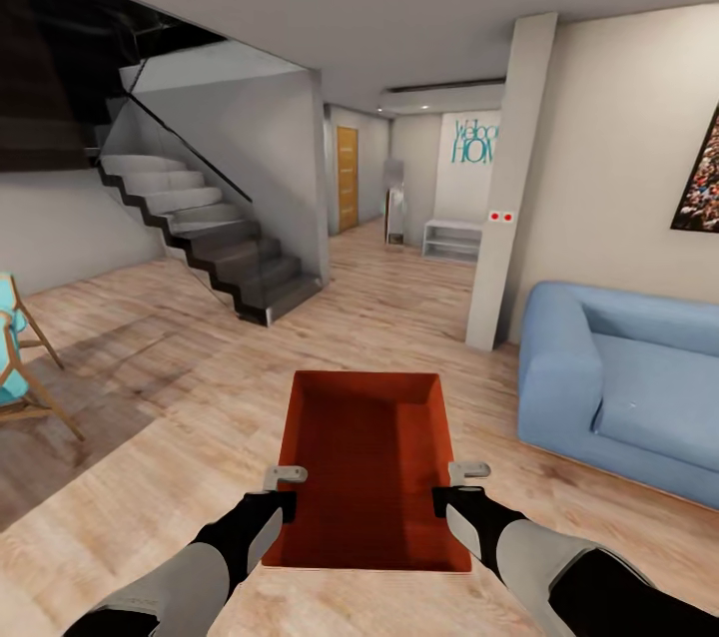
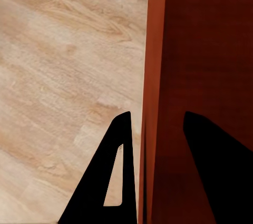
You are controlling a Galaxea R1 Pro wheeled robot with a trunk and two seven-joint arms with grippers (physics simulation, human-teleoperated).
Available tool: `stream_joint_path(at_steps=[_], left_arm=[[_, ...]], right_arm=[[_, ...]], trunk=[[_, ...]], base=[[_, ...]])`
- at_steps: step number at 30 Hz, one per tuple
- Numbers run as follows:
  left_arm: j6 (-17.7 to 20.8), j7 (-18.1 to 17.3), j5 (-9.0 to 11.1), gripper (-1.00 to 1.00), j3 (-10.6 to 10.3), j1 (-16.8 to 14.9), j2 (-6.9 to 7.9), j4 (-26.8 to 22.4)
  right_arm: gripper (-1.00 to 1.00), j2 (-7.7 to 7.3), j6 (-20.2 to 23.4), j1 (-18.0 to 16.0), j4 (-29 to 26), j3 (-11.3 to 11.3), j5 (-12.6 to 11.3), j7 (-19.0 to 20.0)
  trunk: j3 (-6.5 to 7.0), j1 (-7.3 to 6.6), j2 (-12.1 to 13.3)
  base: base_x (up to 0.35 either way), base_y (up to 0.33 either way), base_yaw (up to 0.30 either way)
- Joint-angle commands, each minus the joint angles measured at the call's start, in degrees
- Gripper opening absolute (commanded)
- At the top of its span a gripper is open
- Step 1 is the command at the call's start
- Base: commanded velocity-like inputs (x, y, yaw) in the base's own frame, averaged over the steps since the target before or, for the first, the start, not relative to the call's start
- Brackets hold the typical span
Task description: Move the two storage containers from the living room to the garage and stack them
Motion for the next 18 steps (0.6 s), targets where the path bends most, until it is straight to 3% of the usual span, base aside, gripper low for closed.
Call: stream_joint_path(at_steps=[1,18], left_arm=[[0.4,0.6,-0.4,-1.0,0.9,0.0,-0.07,0.1],[0.4,0.6,-0.4,-1.0,0.9,0.0,0.02,0.1]], right_arm=[[-1.0,0.38,-2.7,0.0,-0.2,5.0,0.6,-2.6],[-1.0,0.38,-2.7,0.0,-0.2,5.0,0.7,-2.6]], trunk=[[-0.02,0.05,0.0],[-0.02,0.05,0.0]], base=[[0.322,0.0,0.0],[0.322,0.0,0.0]])
